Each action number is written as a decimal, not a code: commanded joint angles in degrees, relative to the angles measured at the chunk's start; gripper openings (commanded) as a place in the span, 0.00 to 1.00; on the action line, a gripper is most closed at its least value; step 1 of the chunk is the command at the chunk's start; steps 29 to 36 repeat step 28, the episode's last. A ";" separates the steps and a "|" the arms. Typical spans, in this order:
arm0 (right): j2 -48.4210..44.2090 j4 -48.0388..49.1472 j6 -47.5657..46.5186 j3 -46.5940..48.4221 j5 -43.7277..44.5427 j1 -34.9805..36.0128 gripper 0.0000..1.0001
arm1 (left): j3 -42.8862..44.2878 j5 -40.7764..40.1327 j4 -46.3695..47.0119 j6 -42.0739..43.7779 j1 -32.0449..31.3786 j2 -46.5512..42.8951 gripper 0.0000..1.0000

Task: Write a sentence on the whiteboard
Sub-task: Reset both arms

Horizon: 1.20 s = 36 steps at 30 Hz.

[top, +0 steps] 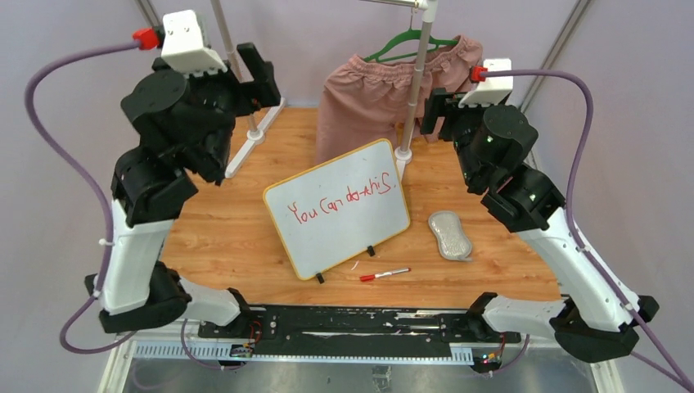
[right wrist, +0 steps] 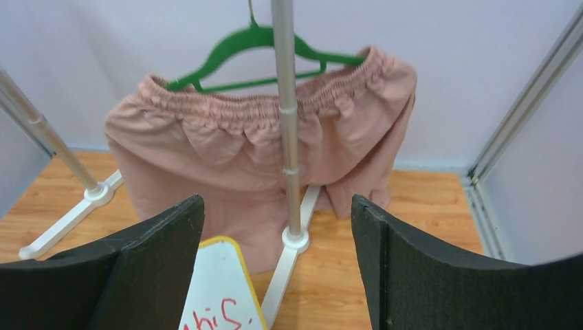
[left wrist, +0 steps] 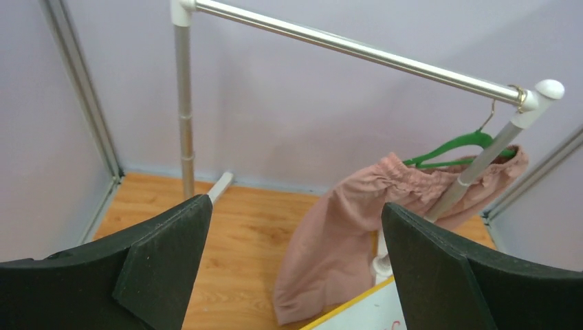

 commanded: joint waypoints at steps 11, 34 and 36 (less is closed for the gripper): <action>-7.58 8.41 -15.16 -2.20 2.05 11.00 0.82 | -23.21 22.21 11.19 3.14 4.43 -14.66 1.00; -15.51 7.83 -16.57 -10.74 8.56 9.94 0.82 | -32.27 13.26 8.23 2.14 4.41 -25.41 1.00; -15.51 7.83 -16.57 -10.74 8.56 9.94 0.82 | -32.27 13.26 8.23 2.14 4.41 -25.41 1.00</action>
